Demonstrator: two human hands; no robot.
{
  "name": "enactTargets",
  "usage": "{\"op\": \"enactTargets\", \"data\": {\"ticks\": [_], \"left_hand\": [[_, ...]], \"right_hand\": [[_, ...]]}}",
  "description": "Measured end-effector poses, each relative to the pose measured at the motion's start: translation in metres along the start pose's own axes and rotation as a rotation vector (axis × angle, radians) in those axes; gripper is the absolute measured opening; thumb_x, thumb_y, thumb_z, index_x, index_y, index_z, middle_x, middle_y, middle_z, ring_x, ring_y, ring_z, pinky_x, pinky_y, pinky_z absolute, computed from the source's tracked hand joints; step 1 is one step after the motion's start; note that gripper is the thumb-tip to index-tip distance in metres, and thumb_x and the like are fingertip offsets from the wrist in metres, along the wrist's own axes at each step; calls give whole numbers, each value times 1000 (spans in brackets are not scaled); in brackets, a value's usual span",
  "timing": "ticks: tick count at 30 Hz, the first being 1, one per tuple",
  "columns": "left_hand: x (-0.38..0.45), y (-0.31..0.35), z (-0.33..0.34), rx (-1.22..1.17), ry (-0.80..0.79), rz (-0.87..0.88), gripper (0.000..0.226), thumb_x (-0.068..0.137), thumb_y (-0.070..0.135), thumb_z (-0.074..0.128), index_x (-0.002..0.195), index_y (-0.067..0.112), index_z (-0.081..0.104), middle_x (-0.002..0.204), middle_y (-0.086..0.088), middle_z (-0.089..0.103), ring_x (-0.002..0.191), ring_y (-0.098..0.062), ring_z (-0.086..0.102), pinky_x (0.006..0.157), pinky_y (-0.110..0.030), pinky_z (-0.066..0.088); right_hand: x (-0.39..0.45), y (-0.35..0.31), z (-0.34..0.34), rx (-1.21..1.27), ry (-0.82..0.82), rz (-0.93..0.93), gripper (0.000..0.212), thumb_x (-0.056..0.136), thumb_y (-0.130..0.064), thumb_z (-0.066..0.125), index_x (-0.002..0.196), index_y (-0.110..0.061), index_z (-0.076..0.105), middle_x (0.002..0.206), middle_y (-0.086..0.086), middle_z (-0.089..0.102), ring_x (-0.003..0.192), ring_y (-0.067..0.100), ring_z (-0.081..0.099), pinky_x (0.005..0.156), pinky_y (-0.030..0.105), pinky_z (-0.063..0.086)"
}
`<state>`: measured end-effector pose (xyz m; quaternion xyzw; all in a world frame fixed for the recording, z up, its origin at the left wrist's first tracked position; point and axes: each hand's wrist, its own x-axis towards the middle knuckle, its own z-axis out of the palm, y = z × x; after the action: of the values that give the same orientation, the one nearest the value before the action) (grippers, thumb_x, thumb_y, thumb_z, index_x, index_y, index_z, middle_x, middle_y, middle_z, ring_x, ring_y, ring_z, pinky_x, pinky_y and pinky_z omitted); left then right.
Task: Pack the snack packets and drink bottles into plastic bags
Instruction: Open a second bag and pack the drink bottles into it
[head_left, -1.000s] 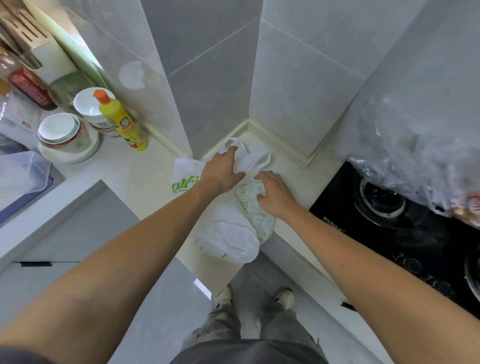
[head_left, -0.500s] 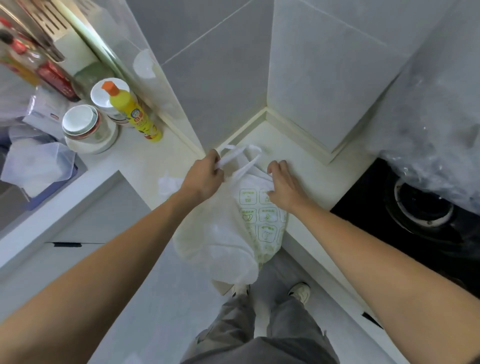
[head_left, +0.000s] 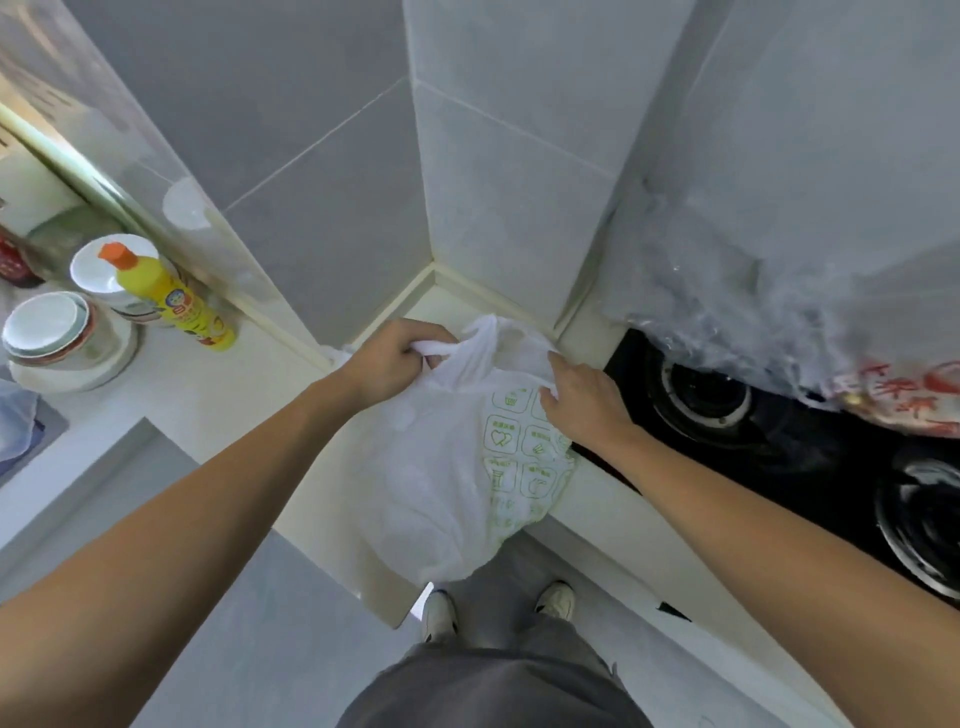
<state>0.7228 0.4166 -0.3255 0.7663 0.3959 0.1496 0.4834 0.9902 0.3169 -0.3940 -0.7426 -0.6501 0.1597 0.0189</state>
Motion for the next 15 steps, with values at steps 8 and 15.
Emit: {"op": "enactTargets", "data": {"ticks": [8,15], "left_hand": [[36,55,36,231,-455,-44,49,89,32,41,53,10,66,61,-13,67,87,-26,65,99,-44,46],[34,76,77,791,-549,-214,104,84,86,-10,117,28,70,96,-6,75,102,-23,65,93,-37,38]], "right_hand": [[-69,62,-40,14,27,200,94,91,-40,61,163,-16,5,110,10,66,93,36,67,78,45,56],[-132,106,-52,32,-254,104,82,103,-46,48,165,-35,-4,172,6,15,142,38,44,109,46,42]]}}
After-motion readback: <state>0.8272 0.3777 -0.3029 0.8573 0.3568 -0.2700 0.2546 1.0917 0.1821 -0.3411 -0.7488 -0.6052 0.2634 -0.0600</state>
